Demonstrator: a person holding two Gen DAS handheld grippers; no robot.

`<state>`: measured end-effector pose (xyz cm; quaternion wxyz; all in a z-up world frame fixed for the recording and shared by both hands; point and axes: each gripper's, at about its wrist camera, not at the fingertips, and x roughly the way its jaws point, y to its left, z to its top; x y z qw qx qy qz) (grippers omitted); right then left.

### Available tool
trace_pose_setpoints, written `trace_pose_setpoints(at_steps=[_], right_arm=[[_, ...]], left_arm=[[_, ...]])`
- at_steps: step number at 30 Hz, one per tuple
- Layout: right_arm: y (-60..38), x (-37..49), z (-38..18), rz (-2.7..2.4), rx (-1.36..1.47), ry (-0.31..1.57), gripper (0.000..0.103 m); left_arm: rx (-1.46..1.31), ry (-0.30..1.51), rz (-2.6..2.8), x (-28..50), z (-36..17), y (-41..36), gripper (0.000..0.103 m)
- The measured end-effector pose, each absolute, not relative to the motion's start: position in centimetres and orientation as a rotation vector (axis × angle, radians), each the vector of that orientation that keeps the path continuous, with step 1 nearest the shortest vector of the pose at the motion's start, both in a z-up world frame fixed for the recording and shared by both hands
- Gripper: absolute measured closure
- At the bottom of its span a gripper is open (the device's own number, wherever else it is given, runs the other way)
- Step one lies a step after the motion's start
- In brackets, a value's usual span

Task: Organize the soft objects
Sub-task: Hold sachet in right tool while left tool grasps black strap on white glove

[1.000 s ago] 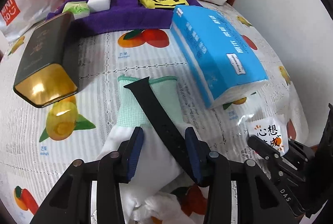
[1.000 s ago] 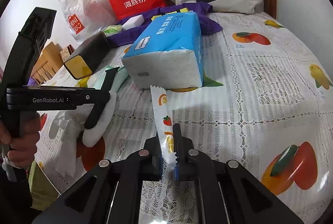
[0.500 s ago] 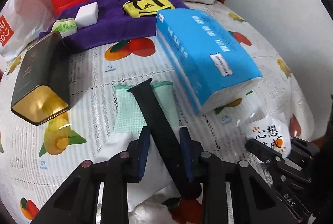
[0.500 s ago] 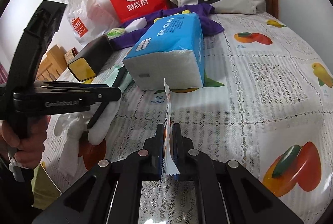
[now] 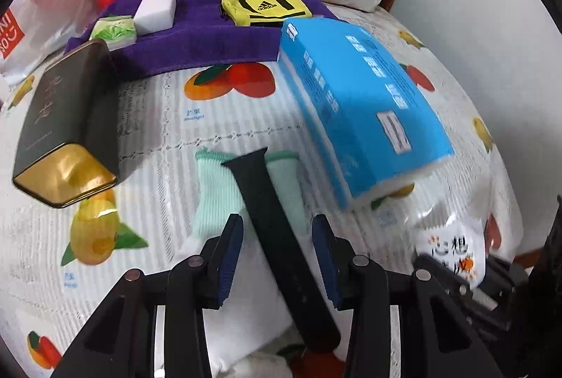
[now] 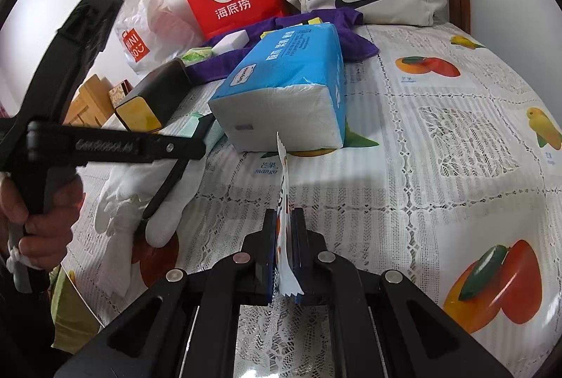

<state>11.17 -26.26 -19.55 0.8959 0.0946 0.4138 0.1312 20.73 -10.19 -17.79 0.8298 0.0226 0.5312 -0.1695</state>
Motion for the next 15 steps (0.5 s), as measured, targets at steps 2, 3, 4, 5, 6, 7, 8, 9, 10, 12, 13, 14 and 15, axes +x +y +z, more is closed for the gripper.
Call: trace_pose_setpoints(at_steps=[2,3,4,5,6,7,8,9,10,12,13,14,15], right_arm=[[-26.3,11.1,-19.6,0.273,0.197,0.856,0.096],[-26.3,11.1,-19.6,0.273,0.196,0.857,0.096],[-26.3,11.1,-19.6,0.275,0.194,0.857,0.096],[-26.3,11.1,-19.6,0.276,0.193,0.857,0.096],[-26.3,11.1,-19.6,0.277,0.195,0.856,0.096],[-26.4,11.1,-19.6,0.278,0.196,0.857,0.096],[-26.4,11.1,-19.6,0.278,0.196,0.857,0.096],[-26.3,11.1,-19.6,0.279,0.195,0.857,0.096],[-26.3,11.0,-19.6,0.279,0.193,0.856,0.096],[-26.3,11.0,-19.6,0.278,0.19,0.856,0.096],[-26.3,11.0,-19.6,0.278,0.191,0.856,0.096],[-26.3,11.0,-19.6,0.278,0.191,0.857,0.096],[-26.2,11.1,-19.6,0.278,0.187,0.859,0.096]], left_arm=[[0.072,1.118,-0.355,21.0,-17.9,-10.6,0.075],[0.098,1.106,-0.354,20.9,-17.9,-11.0,0.081],[0.099,1.105,-0.357,21.0,-17.9,-11.0,0.081],[0.094,1.104,-0.363,21.0,-17.8,-11.0,0.081],[0.086,1.103,-0.365,21.0,-17.7,-10.9,0.081],[0.082,1.105,-0.364,21.1,-17.7,-10.9,0.081],[0.087,1.114,-0.363,21.3,-17.8,-11.0,0.081],[0.096,1.121,-0.363,21.4,-18.0,-11.1,0.081],[0.104,1.109,-0.361,21.4,-18.0,-11.2,0.081],[0.121,1.09,-0.357,21.3,-18.1,-11.4,0.081],[0.123,1.084,-0.36,21.3,-18.1,-11.4,0.082],[0.123,1.082,-0.366,21.3,-18.0,-11.4,0.082],[0.111,1.081,-0.374,21.2,-17.9,-11.1,0.082]])
